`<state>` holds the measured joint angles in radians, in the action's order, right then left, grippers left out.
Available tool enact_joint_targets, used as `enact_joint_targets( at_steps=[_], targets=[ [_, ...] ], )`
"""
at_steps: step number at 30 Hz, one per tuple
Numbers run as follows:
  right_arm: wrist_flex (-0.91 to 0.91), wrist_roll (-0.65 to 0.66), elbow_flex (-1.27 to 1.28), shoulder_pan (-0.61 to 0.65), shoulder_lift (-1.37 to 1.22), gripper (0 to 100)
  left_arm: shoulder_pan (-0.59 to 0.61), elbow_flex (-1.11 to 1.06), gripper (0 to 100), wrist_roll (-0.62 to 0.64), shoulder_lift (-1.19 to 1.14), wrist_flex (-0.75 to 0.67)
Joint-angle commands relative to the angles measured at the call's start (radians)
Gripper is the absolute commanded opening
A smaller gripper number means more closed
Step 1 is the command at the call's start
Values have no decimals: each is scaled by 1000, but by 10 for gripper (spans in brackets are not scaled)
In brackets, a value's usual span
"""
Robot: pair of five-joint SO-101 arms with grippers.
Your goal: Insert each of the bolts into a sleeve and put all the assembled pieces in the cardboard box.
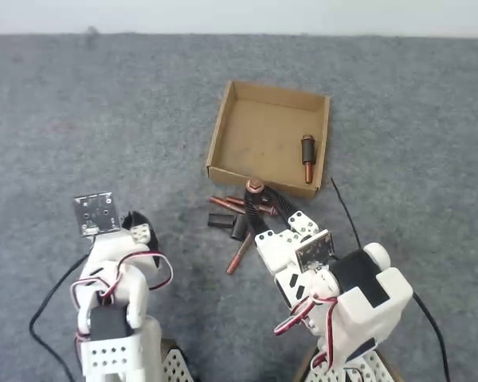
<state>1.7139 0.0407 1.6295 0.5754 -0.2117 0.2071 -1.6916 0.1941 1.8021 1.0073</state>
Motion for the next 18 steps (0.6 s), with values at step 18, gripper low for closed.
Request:
enact_joint_targets(
  at_steps=[18],
  targets=[
    [-61, -3, 25, -116, 50, 6, 6, 7, 18, -92, 18, 46]
  ],
)
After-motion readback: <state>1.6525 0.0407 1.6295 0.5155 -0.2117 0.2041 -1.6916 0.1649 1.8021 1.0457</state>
